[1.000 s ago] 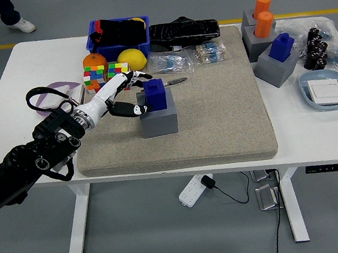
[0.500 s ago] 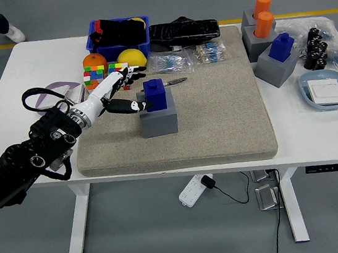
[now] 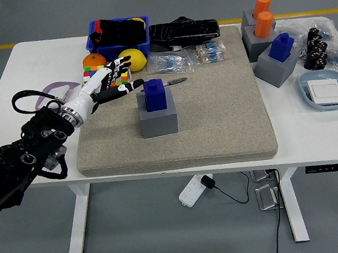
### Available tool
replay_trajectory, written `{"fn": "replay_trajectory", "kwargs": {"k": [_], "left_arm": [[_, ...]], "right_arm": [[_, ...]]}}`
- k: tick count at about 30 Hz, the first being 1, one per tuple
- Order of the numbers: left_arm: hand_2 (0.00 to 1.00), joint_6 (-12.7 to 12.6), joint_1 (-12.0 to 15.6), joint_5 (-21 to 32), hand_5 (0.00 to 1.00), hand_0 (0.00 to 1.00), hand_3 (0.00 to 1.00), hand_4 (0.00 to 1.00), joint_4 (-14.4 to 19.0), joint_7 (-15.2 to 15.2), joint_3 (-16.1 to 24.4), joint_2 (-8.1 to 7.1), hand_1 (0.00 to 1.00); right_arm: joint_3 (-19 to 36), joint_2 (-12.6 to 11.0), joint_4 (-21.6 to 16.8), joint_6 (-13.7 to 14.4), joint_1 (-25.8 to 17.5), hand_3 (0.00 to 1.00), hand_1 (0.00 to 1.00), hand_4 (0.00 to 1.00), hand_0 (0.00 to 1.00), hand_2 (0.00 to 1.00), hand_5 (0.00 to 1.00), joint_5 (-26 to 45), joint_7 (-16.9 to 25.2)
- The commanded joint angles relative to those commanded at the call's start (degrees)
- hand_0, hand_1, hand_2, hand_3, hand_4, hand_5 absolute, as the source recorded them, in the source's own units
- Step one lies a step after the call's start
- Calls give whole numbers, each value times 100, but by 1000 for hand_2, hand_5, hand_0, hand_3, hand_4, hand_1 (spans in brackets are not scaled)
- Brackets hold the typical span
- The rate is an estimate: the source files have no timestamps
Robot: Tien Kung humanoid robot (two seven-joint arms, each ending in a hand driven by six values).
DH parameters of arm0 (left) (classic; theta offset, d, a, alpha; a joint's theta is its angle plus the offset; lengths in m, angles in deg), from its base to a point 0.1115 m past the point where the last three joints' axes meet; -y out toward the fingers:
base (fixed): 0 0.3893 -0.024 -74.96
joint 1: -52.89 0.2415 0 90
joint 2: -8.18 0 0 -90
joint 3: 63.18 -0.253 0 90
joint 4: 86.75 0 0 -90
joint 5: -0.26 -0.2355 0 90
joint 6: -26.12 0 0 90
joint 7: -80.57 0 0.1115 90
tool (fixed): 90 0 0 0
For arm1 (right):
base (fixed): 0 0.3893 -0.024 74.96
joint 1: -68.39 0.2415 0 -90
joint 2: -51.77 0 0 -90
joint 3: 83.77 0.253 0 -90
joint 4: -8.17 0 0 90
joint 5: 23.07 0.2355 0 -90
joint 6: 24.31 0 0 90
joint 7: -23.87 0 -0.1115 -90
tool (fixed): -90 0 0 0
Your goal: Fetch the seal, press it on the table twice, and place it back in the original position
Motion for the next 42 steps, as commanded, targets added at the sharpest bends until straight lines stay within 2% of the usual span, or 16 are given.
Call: {"fn": "replay_trajectory", "kwargs": {"k": [10,29,42], "left_arm": [[998,-105,274,18,691,998,998,998,-57,-5,466,-138,998],[998,-98,458,103,712,998,998,998,-155,75,720,-376,998],[998,-96,784,39,723,998,998,993,-164,85,882,-663,998]], "right_arm": [[-92,-30,5,-20,-12,671,659,825,777,666,576,-1,-48],[-213,-12,24,-10,3,672,664,826,777,671,577,-45,-92],[-324,-14,17,-39,-50,671,669,825,777,673,581,-52,-131]]}}
